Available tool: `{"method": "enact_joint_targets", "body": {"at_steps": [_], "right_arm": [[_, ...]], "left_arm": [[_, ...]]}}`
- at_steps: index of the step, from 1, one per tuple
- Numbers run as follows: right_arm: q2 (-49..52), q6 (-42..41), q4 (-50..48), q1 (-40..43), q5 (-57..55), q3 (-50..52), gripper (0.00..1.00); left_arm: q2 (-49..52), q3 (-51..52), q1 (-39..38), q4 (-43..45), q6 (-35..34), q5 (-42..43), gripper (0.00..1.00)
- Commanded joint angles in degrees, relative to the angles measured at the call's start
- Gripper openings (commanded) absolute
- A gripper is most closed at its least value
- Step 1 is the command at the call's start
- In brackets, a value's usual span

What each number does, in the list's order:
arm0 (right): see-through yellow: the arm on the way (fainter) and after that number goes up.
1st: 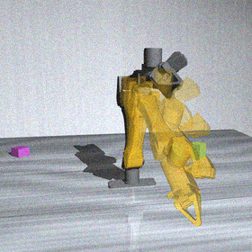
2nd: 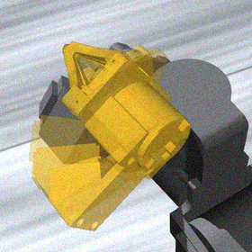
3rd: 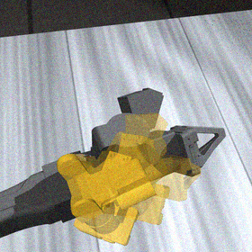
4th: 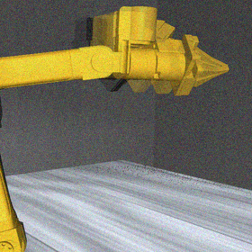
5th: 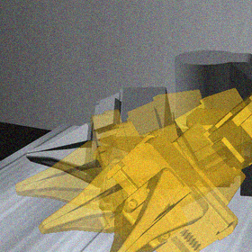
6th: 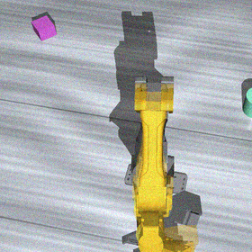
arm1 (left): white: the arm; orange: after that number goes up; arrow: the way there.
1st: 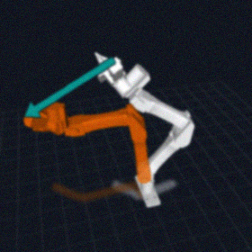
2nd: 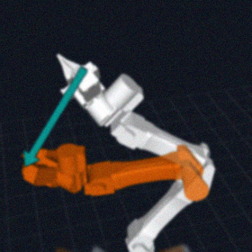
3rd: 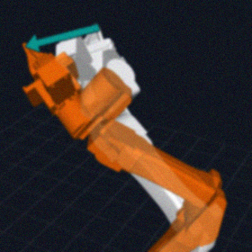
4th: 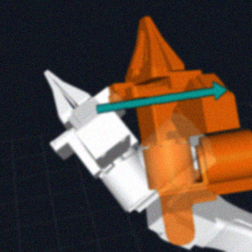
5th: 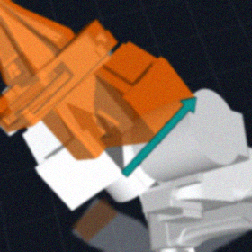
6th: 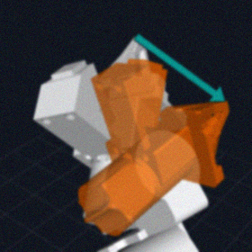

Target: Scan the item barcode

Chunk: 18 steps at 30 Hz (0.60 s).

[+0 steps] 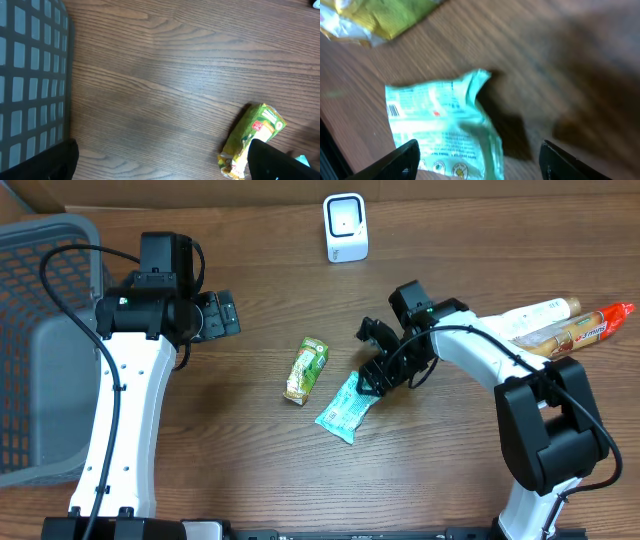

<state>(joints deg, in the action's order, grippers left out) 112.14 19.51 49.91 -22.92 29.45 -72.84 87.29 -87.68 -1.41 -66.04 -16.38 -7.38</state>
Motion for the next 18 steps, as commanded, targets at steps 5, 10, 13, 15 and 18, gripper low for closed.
{"method": "enact_joint_targets", "body": {"at_steps": [5,10,13,15,18], "right_arm": [[0.0,0.5,-0.4,-0.3,2.4,0.9,0.72],[0.1,2.0,-1.7,-0.3,5.7,1.4,0.70],[0.1,1.9,-2.8,-0.3,6.7,2.1,0.66],[0.2,1.9,-2.8,-0.3,6.7,2.4,0.66],[0.2,1.7,-3.7,-0.3,6.7,3.7,0.65]], "left_arm": [[0.2,0.3,-0.1,0.1,-0.4,-0.5,1.00],[0.2,0.3,-0.1,0.1,-0.4,-0.5,0.99],[0.2,0.3,-0.1,0.1,-0.4,-0.5,1.00],[0.2,0.3,-0.1,0.1,-0.4,-0.5,1.00],[0.2,0.3,-0.1,0.1,-0.4,-0.5,1.00]]}}
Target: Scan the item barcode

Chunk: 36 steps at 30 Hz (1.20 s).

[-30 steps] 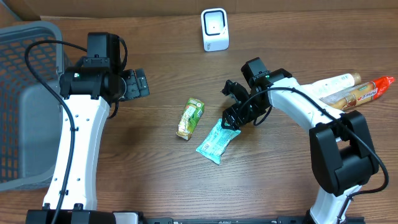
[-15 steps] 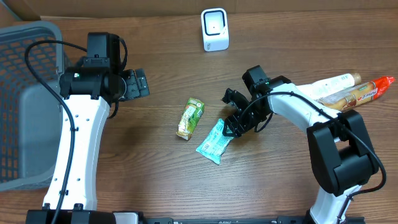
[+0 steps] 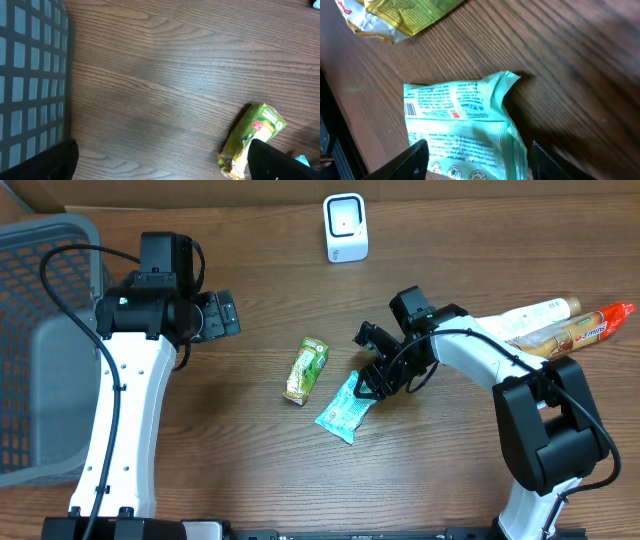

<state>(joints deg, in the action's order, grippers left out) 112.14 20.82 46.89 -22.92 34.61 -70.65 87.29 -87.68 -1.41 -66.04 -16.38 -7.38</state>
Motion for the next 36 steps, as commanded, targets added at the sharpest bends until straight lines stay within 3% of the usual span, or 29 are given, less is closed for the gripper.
{"method": "enact_joint_targets", "body": {"at_steps": [1,8,16,18,21,27,36], "right_arm": [[0.2,0.4,-1.2,-0.3,1.5,2.0,0.65],[0.2,0.2,-3.1,-0.3,1.0,4.4,0.57],[0.2,-4.5,-6.5,-0.3,-1.1,7.9,0.56],[0.2,-6.2,-7.6,-0.3,-1.1,8.9,0.48],[0.2,-8.0,-7.7,-0.3,-1.1,9.5,0.28],[0.2,-13.6,-7.6,-0.2,-1.0,9.5,0.04],[-2.3,-14.8,0.3,4.1,9.4,4.4,0.04]], "left_arm": [[0.2,0.3,-0.1,0.1,-0.4,-0.5,1.00],[0.2,0.3,-0.1,0.1,-0.4,-0.5,1.00],[0.2,0.3,-0.1,0.1,-0.4,-0.5,1.00],[0.2,0.3,-0.1,0.1,-0.4,-0.5,1.00],[0.2,0.3,-0.1,0.1,-0.4,-0.5,0.99],[0.2,0.3,-0.1,0.1,-0.4,-0.5,1.00],[0.2,0.3,-0.1,0.1,-0.4,-0.5,0.99]]}}
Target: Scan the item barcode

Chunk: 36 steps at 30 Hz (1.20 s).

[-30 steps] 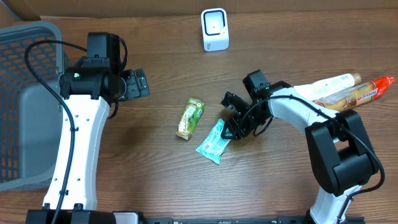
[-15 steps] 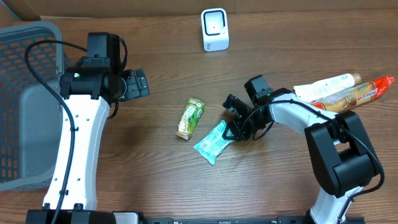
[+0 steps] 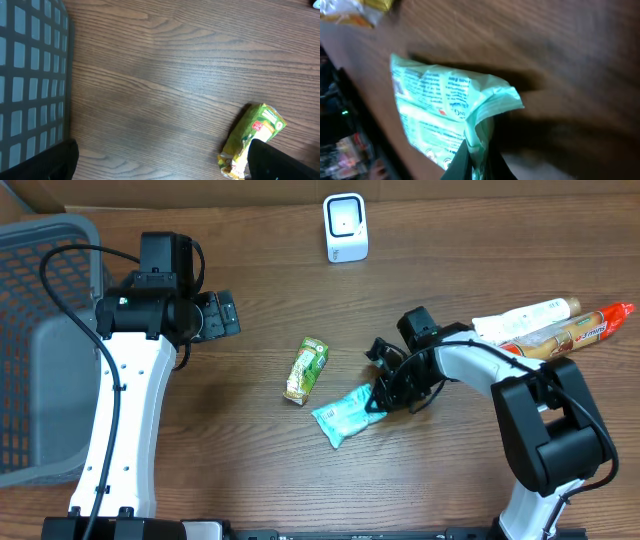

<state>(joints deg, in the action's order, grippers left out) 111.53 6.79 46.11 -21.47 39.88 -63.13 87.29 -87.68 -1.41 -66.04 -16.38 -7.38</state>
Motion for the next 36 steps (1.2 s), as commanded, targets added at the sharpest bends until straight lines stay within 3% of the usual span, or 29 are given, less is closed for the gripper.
{"method": "enact_joint_targets", "body": {"at_steps": [1,6,18,28,36], "right_arm": [[-2.6,-0.8,1.7,3.8,5.9,-4.0,0.04],[-9.3,-0.8,2.1,9.1,11.7,-8.0,0.04],[-28.5,-5.4,-0.3,14.8,8.7,-9.5,0.04],[-29.4,-16.0,-1.6,12.4,-16.5,-9.5,0.04],[-29.3,-24.7,-8.4,8.3,-11.7,-13.0,0.04]], "left_arm": [[0.2,0.3,-0.1,0.1,-0.4,-0.5,0.99],[0.2,0.3,-0.1,0.1,-0.4,-0.5,1.00],[0.2,0.3,-0.1,0.1,-0.4,-0.5,1.00],[0.2,0.3,-0.1,0.1,-0.4,-0.5,1.00],[0.2,0.3,-0.1,0.1,-0.4,-0.5,1.00]]}}
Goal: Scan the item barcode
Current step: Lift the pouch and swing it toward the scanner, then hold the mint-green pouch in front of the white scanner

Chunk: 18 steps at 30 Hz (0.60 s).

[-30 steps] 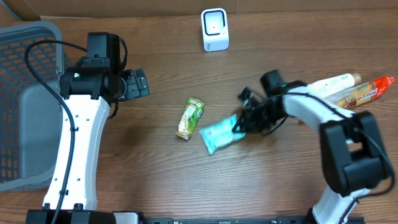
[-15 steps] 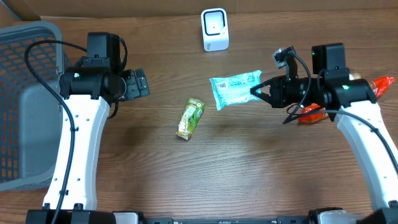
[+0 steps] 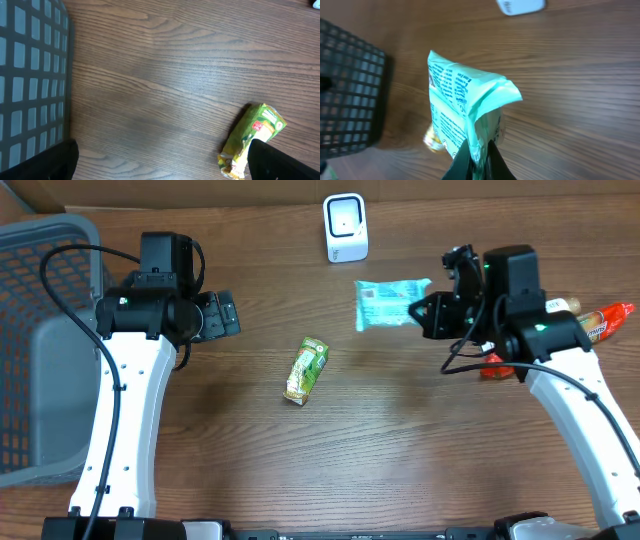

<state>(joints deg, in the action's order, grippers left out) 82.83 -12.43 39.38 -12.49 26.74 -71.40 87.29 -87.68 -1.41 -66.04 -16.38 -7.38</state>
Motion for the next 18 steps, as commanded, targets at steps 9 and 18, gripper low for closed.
{"method": "enact_joint_targets", "body": {"at_steps": [9,18], "right_arm": [[-0.3,2.3,-5.5,-4.0,-15.3,-18.1,0.04],[13.2,10.6,-21.9,-12.7,-42.8,-18.1,0.04]], "left_arm": [[0.2,0.3,-0.1,0.1,-0.4,-0.5,1.00],[0.2,0.3,-0.1,0.1,-0.4,-0.5,1.00]]}}
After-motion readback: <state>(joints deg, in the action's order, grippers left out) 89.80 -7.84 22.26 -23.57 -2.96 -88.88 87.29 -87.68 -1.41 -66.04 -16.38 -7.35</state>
